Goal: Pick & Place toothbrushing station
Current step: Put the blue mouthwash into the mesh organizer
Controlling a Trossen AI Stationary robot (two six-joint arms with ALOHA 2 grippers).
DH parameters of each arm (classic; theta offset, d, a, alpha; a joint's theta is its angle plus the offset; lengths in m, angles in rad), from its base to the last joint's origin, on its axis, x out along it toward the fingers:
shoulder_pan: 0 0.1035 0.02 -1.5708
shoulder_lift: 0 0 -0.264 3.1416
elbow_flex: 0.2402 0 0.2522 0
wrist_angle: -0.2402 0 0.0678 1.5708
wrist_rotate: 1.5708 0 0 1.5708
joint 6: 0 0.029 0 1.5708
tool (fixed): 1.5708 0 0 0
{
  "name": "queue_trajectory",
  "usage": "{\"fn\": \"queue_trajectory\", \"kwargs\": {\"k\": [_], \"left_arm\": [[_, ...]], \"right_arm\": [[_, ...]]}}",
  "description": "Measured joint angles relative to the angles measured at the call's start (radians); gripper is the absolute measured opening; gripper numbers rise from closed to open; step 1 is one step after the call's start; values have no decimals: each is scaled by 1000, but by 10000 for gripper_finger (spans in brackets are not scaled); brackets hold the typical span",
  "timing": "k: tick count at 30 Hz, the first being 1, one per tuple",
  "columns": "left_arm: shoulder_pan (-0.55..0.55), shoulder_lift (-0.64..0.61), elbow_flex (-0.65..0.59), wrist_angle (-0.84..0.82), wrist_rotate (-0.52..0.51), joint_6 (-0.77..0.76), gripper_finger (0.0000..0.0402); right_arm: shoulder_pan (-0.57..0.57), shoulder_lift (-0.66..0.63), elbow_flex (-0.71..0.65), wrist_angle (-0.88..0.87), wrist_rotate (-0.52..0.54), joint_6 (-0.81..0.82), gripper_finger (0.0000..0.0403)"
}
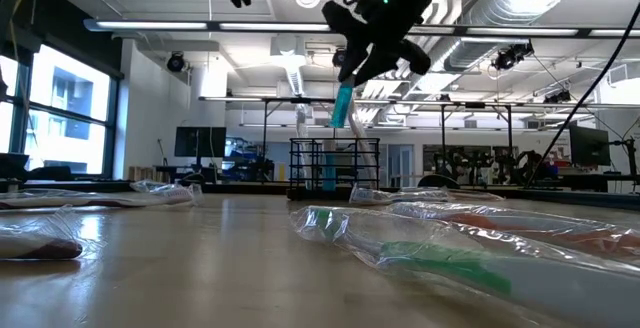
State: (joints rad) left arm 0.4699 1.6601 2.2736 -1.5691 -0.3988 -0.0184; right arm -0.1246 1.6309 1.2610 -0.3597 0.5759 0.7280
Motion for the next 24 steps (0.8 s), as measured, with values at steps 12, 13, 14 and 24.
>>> {"fn": "queue_trajectory", "kwargs": {"k": [12, 13, 14, 24], "left_arm": [[79, -85, -253, 12, -54, 17, 221], [82, -92, -263, 22, -58, 18, 221], [80, -99, -271, 33, -60, 18, 221], [80, -134, -298, 87, -61, 40, 221]], "right_arm": [[-30, -3, 2, -23, 27, -25, 88], [-30, -3, 0, -28, 29, -25, 88], [-31, -3, 0, -27, 28, -25, 88], [-35, -3, 0, -25, 26, -18, 88]]}}
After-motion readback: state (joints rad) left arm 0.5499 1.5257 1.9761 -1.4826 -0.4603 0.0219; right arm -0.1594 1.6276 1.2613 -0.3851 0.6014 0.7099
